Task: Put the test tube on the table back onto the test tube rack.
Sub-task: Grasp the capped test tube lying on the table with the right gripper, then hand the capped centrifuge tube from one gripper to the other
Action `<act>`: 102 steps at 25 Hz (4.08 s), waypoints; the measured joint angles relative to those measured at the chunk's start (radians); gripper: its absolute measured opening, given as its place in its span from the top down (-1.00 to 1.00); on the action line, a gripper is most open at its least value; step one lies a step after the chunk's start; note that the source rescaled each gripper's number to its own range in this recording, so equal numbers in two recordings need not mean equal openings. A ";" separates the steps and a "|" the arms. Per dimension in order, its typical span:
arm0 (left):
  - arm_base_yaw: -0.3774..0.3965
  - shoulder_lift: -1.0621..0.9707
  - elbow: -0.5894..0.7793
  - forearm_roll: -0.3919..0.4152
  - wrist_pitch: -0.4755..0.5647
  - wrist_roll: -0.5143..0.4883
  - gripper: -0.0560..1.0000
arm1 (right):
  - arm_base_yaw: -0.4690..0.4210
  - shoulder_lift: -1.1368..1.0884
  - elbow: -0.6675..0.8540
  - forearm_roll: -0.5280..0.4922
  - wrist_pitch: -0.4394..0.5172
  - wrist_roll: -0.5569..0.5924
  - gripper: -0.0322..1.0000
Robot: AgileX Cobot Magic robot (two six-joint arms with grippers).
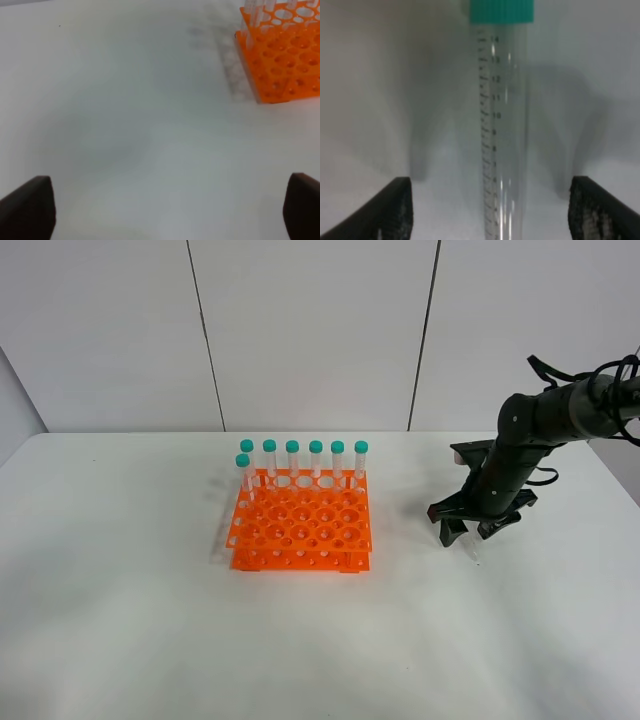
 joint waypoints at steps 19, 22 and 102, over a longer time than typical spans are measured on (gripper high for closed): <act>0.000 0.000 0.000 0.000 0.000 0.000 -1.00 | 0.000 0.040 -0.093 -0.024 0.133 0.025 -0.92; 0.000 0.000 0.000 0.000 0.000 0.000 -1.00 | 0.000 0.040 -0.093 -0.032 0.125 0.026 -0.92; 0.000 0.000 0.000 -0.001 0.000 0.000 -1.00 | 0.000 -0.315 -0.256 -0.075 0.205 0.027 0.88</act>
